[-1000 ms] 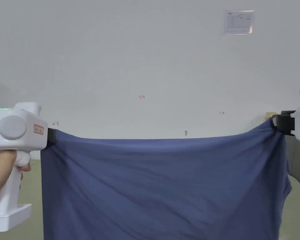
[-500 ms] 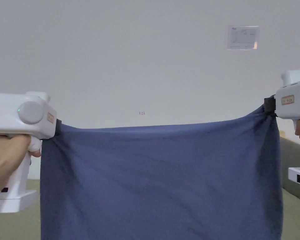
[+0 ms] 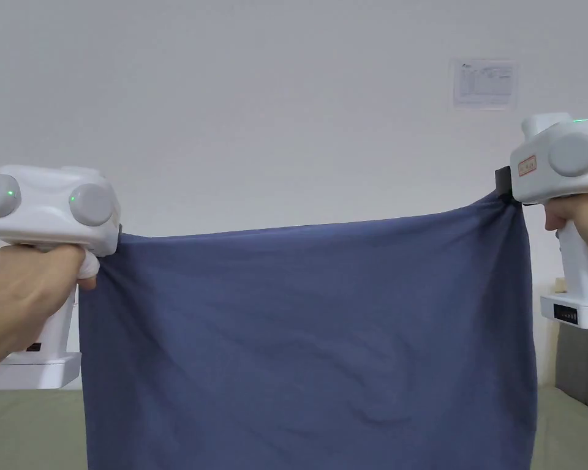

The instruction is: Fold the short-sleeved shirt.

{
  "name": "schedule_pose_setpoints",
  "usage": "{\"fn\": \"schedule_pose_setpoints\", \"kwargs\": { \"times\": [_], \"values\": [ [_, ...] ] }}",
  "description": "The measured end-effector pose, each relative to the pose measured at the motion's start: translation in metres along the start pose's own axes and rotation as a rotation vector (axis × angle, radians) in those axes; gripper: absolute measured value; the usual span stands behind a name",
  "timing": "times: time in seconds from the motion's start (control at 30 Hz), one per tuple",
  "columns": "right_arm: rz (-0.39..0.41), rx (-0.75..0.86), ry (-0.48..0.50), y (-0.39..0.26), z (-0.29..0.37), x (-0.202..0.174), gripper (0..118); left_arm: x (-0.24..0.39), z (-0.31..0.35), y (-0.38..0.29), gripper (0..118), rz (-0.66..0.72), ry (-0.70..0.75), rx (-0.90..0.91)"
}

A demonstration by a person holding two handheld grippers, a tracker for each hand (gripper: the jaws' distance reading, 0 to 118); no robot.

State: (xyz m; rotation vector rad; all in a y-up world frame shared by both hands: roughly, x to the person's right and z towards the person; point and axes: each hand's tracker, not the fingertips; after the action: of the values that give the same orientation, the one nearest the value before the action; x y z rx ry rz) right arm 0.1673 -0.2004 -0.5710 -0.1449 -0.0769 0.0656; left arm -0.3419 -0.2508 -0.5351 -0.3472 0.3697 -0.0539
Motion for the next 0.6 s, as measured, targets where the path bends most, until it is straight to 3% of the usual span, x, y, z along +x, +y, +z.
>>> {"fn": "schedule_pose_setpoints", "kwargs": {
  "times": [0.33,0.5,0.6],
  "values": [
    [0.043,-0.079,0.004,-0.067,-0.047,-0.030,0,0.018,-0.080,-0.068,6,-0.018,0.002,-0.091],
    [0.125,-0.222,0.088,-0.167,-0.043,-0.031,0,0.015,-0.103,-0.160,6,-0.086,-0.047,-0.192],
    [0.125,-0.322,0.143,-0.239,-0.011,-0.027,0,0.005,-0.100,-0.219,6,-0.096,-0.074,-0.284]
  ]
}}
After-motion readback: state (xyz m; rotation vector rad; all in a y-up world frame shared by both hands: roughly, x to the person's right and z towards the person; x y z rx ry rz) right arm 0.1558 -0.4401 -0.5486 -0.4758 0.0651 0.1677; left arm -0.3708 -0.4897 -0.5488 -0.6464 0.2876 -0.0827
